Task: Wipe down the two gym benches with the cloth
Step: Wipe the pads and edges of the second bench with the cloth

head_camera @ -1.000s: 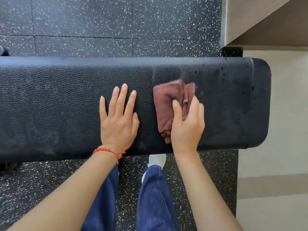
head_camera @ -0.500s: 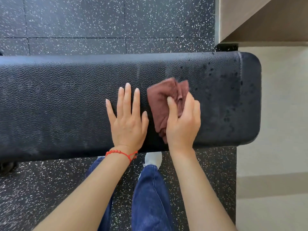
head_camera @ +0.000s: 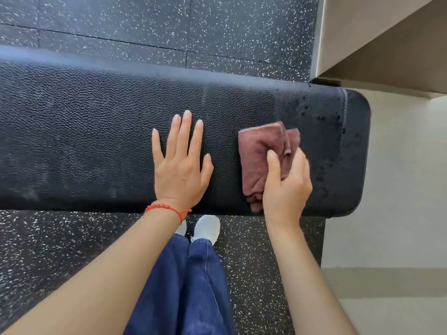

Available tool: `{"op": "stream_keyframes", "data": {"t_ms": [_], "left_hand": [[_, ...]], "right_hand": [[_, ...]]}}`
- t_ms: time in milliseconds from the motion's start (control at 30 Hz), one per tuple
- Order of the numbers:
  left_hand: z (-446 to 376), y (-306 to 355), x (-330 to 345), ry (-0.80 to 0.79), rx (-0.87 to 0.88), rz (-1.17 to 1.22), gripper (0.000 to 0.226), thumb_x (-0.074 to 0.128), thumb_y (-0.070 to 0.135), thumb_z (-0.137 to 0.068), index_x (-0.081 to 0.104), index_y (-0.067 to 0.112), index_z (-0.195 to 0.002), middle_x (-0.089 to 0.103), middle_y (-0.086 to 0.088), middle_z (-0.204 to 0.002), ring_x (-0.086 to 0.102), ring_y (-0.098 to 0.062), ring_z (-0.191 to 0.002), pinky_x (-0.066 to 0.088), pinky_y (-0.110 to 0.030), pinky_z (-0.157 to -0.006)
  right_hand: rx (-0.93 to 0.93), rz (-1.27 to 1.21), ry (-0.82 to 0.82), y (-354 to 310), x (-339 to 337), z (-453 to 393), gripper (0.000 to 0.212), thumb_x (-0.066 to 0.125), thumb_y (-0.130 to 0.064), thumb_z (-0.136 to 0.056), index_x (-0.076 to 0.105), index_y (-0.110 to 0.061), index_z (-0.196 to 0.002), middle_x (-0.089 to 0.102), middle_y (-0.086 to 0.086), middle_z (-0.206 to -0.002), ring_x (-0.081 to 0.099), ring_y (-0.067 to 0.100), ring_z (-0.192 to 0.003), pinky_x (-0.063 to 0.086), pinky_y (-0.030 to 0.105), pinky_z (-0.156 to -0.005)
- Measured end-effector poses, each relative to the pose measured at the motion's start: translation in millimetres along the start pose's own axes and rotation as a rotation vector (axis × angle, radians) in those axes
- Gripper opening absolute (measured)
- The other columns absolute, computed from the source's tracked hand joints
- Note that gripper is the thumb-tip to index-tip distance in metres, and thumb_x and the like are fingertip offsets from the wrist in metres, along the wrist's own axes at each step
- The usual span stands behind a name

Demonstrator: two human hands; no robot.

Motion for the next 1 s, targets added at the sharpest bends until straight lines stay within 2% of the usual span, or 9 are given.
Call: {"op": "stream_keyframes", "data": {"t_ms": [67, 167, 333, 500, 600, 667, 800, 900, 1000], "left_hand": [[-1, 0, 0, 0.004, 0.005, 0.0, 0.053, 0.04, 0.028, -0.092, 0.039, 0.006, -0.14, 0.031, -0.015, -0.149, 0.025, -0.029, -0.138, 0.013, -0.056, -0.111], [0, 0, 0, 0.005, 0.008, -0.007, 0.053, 0.04, 0.028, -0.093, 0.038, 0.006, -0.141, 0.031, -0.015, -0.149, 0.025, -0.029, -0.138, 0.014, -0.056, -0.111], [0, 0, 0, -0.011, 0.004, -0.016, 0.053, 0.04, 0.028, -0.092, 0.038, 0.006, -0.141, 0.03, -0.015, -0.15, 0.024, -0.029, -0.139, 0.012, -0.056, -0.111], [-1, 1, 0, 0.01, -0.006, 0.006, 0.052, 0.041, 0.028, -0.092, 0.041, 0.006, -0.139, 0.032, -0.015, -0.148, 0.026, -0.029, -0.138, 0.012, -0.055, -0.111], [-2, 1, -10, 0.108, -0.117, 0.102, 0.048, 0.047, 0.024, -0.087, 0.05, 0.004, -0.131, 0.041, -0.016, -0.142, 0.033, -0.031, -0.134, 0.016, -0.055, -0.11], [-2, 24, -13, 0.147, -0.154, 0.143, 0.049, 0.048, 0.022, -0.085, 0.051, 0.003, -0.129, 0.043, -0.017, -0.141, 0.034, -0.032, -0.133, 0.018, -0.056, -0.108], [11, 99, 4, 0.09, -0.126, 0.137, 0.052, 0.046, 0.023, -0.085, 0.047, 0.006, -0.134, 0.039, -0.015, -0.145, 0.03, -0.029, -0.135, 0.015, -0.056, -0.109], [18, 113, 21, 0.047, -0.209, 0.05, 0.055, 0.045, 0.025, -0.086, 0.043, 0.008, -0.138, 0.034, -0.013, -0.148, 0.028, -0.028, -0.137, 0.013, -0.056, -0.11], [21, 114, 28, 0.028, -0.206, -0.045, 0.056, 0.043, 0.027, -0.088, 0.039, 0.009, -0.141, 0.031, -0.012, -0.15, 0.026, -0.028, -0.138, 0.014, -0.056, -0.11]], "right_hand": [[0.03, 0.008, -0.014, 13, -16, 27, 0.05, 0.049, -0.039, -0.087, 0.054, 0.001, -0.116, 0.054, 0.003, -0.096, 0.044, 0.001, -0.089, 0.027, -0.003, -0.08], [0.044, 0.044, -0.043, 24, -24, 42, 0.048, 0.049, -0.038, -0.087, 0.055, 0.001, -0.115, 0.053, 0.001, -0.096, 0.041, -0.004, -0.089, 0.024, -0.006, -0.081], [-0.02, 0.043, 0.011, 11, -18, 1, 0.049, 0.049, -0.041, -0.088, 0.056, 0.002, -0.112, 0.06, 0.015, -0.097, 0.053, 0.021, -0.09, 0.031, 0.013, -0.076], [-0.108, 0.037, 0.148, -5, -10, -79, 0.04, 0.053, -0.032, -0.091, 0.056, 0.003, -0.11, 0.062, 0.018, -0.099, 0.057, 0.03, -0.093, 0.027, 0.016, -0.069], [-0.168, 0.024, 0.086, -3, -6, -89, 0.043, 0.052, -0.033, -0.092, 0.054, 0.003, -0.114, 0.06, 0.018, -0.099, 0.055, 0.03, -0.093, 0.025, 0.017, -0.068], [-0.181, 0.049, 0.025, 5, -12, -81, 0.043, 0.052, -0.033, -0.092, 0.054, 0.004, -0.115, 0.058, 0.018, -0.097, 0.054, 0.031, -0.091, 0.025, 0.017, -0.067], [-0.191, 0.045, -0.105, 37, -39, -45, 0.047, 0.053, -0.036, -0.09, 0.054, 0.004, -0.115, 0.058, 0.018, -0.094, 0.055, 0.03, -0.088, 0.031, 0.018, -0.071], [-0.207, 0.062, -0.157, 61, -59, -20, 0.048, 0.051, -0.036, -0.088, 0.054, 0.004, -0.113, 0.057, 0.016, -0.088, 0.052, 0.023, -0.083, 0.036, 0.021, -0.073], [-0.253, 0.064, -0.187, 68, -60, -21, 0.055, 0.045, -0.045, -0.091, 0.055, 0.004, -0.113, 0.058, 0.014, -0.087, 0.055, 0.025, -0.082, 0.041, 0.026, -0.073]]}}
Point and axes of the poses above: each hand's wrist, its own z-axis away from the middle knuckle, its own x-axis out of the palm, y = z × x, the point moved 8 cm from there along -z, towards the middle knuckle
